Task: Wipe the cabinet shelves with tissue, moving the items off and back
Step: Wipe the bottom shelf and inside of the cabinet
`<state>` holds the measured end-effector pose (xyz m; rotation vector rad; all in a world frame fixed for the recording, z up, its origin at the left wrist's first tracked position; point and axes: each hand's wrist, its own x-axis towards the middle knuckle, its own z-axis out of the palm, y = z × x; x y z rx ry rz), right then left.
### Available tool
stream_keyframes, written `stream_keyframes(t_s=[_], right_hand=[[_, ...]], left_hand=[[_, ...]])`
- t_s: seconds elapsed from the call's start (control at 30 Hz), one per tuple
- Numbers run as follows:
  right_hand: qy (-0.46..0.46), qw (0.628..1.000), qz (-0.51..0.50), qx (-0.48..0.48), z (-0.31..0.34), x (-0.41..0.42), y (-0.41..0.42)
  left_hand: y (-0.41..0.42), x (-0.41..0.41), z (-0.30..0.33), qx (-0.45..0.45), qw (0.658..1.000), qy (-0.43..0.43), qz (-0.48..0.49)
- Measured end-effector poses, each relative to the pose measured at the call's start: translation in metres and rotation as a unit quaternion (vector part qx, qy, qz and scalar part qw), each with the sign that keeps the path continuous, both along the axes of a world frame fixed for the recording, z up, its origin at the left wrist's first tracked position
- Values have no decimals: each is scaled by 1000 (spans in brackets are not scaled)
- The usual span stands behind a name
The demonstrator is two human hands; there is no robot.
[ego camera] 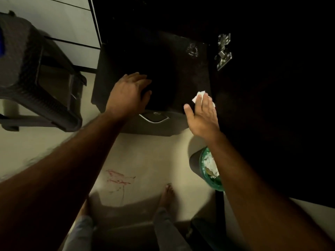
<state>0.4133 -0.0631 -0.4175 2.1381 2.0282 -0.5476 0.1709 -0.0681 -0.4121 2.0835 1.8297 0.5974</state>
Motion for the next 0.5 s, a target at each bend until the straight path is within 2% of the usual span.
stream_keyframes(t_s=[0.27,0.37,0.5], right_hand=[[3,999,-36,-37,4,-29,88],[-5,1000,-22,-18,4,-24,67],[3,999,-29,13,3,-9,-10]], left_hand=[[5,6,-2,30,999,6,-14],[11,5,-3,33,999,2,-7],[9,9,0,23,1000,-10,-12]])
